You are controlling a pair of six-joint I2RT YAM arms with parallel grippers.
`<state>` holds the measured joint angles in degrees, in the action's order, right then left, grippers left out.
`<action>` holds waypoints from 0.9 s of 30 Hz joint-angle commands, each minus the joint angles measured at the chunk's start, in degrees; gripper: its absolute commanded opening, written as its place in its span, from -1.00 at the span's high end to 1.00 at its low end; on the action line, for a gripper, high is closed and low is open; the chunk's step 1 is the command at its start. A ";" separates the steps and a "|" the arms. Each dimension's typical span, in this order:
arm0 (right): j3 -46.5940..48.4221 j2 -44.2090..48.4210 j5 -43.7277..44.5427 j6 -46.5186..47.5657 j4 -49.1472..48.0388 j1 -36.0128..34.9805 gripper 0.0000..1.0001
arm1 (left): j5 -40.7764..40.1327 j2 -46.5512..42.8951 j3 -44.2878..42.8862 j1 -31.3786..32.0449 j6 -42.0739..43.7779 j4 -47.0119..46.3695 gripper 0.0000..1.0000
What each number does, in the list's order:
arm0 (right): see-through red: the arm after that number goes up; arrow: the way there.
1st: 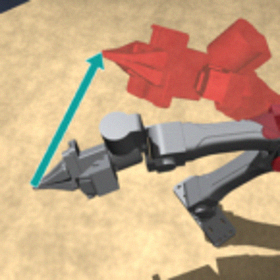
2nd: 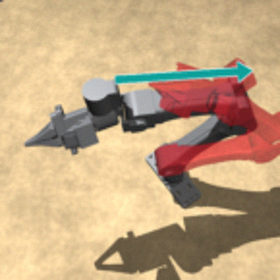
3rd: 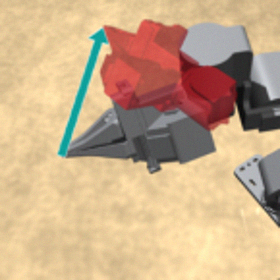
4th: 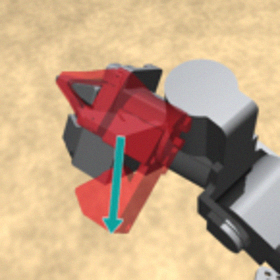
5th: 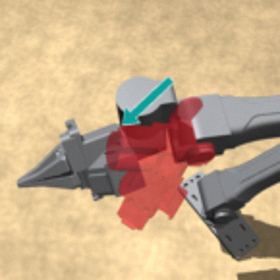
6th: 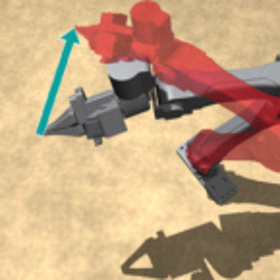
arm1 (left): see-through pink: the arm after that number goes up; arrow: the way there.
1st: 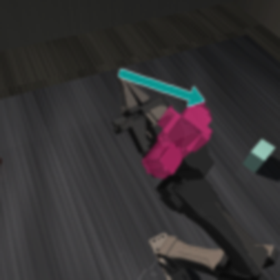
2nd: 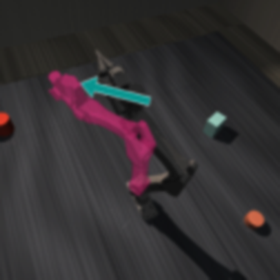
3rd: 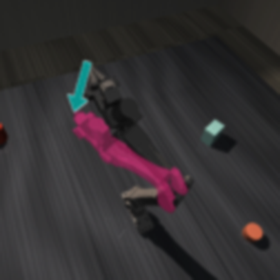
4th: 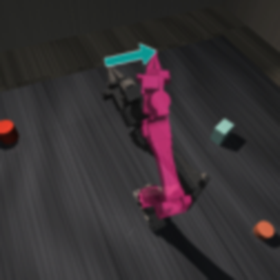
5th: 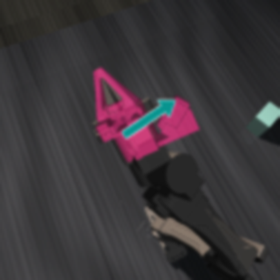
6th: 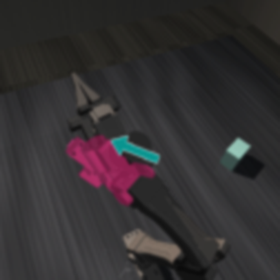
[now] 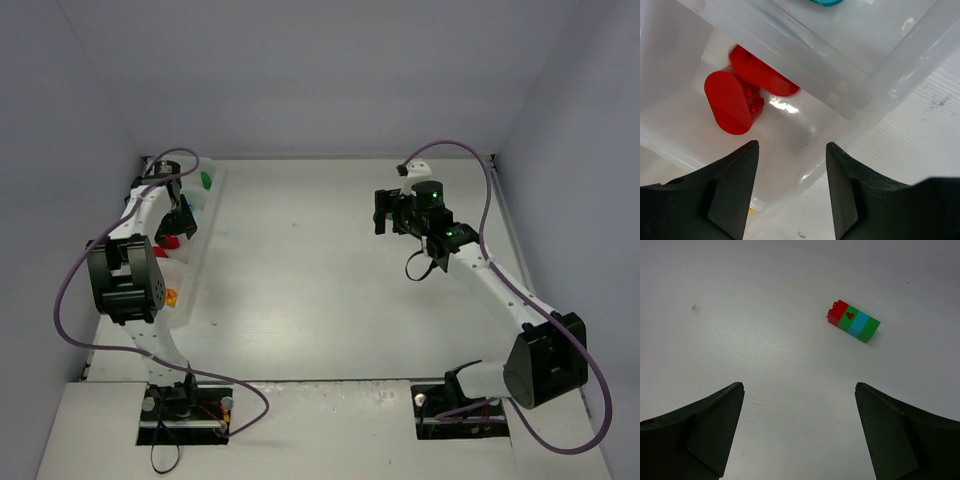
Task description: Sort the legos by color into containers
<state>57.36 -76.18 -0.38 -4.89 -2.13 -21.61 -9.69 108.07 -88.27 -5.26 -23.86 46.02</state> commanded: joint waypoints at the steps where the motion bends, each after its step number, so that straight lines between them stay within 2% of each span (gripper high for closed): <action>1: 2.22 0.16 -2.86 -2.58 -1.91 3.57 -0.78 | 1.34 -6.20 -1.55 0.33 -1.19 -1.46 -0.01; 3: 3.37 -1.24 -4.53 -3.38 -1.65 5.07 -0.77 | 2.65 -7.87 -2.60 1.12 -0.93 -1.20 -0.02; 4: 3.72 -1.77 -4.45 -3.72 -1.39 6.21 -0.84 | 3.01 -8.40 -2.96 1.56 -0.93 -0.85 -0.02; 11: 8.72 -9.06 -2.52 -0.75 -0.68 8.60 -0.86 | 7.40 -13.85 -2.70 9.47 0.65 -1.28 -0.03; 15: 13.37 -16.53 -4.00 5.14 0.72 9.12 -0.93 | 11.79 -15.34 -1.73 15.26 1.70 -1.81 -0.03; 18: 16.36 -21.98 -6.82 16.44 1.87 9.13 -0.93 | 13.12 -16.05 -0.68 18.60 2.15 -1.99 -0.04; 20: 17.51 -25.48 -6.90 19.98 1.87 9.39 -0.93 | 14.52 -16.14 0.02 19.49 2.15 -1.99 -0.04; 27: 22.79 -32.71 -12.45 27.55 1.87 12.64 -0.70 | 16.81 -18.07 2.66 20.55 2.59 -2.07 -0.04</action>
<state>75.55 -108.68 -9.69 16.78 1.45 -10.39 5.63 94.21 -85.36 15.27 -22.44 45.15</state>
